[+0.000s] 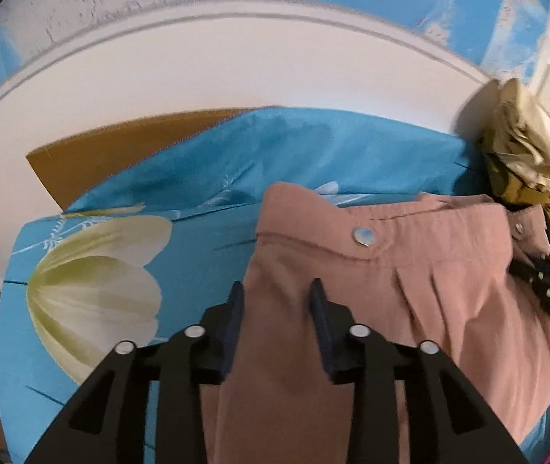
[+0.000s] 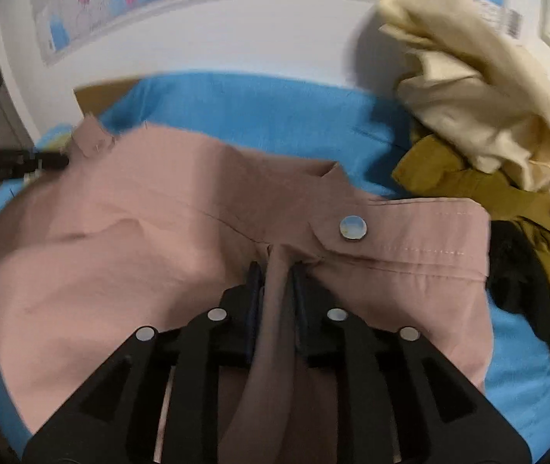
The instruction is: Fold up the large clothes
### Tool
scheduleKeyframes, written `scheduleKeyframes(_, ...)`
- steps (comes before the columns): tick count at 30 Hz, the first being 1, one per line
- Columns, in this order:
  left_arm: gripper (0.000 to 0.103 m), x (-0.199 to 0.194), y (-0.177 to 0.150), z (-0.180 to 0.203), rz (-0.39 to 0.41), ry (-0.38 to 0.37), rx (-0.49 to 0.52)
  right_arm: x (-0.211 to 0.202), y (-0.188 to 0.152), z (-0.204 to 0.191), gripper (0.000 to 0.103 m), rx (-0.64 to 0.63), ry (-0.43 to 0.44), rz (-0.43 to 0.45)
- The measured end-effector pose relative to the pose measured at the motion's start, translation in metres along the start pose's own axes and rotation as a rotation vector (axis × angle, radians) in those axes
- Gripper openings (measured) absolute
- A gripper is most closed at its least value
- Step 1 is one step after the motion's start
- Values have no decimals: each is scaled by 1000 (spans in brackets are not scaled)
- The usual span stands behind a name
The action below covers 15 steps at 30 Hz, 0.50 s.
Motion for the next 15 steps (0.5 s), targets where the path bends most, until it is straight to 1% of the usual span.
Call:
scheduleKeyframes(1,45,-8,-2,0,18,5,9,-14,0,1,47,8,13,34)
scheduleKeyframes(2,46,-13,-4,0,31,9,19,-23,2,1,50,12,24,53)
scheduleKeyframes(5,49,-29,-17,9,56,-27,74,-66,-9,-1,49,15,44,105)
scheduleKeyframes(7,49,-33,-32,17,39,-56,121,-88,-23,2,49,36,80,116)
scheduleKeyframes(8,49,-32,-37,18,32,-56,131,-94,-33,7,49,50,73,114)
scheduleKeyframes(9,49,-29,-43,18,20,-52,135,-95,-46,17,49,60,44,91)
scheduleKeyframes(11,49,-18,-53,13,-14,-45,117,-78,-64,35,49,101,-9,46)
scheduleKeyframes(13,49,-7,-58,6,-38,-60,66,-65,-73,53,39,146,-34,20)
scheduleKeyframes(15,50,-5,-56,1,-26,-56,39,-56,-76,64,39,212,-4,39)
Point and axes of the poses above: each gripper's, at about its wrist camera, not at the fingertips, and x roughly the way its jaws point, z to its right, y to its top, the point moved 10 cm from there along x, roughly the way its jaws point, and after that the axes turned 9 degrees about y, right-handed, at the moved point
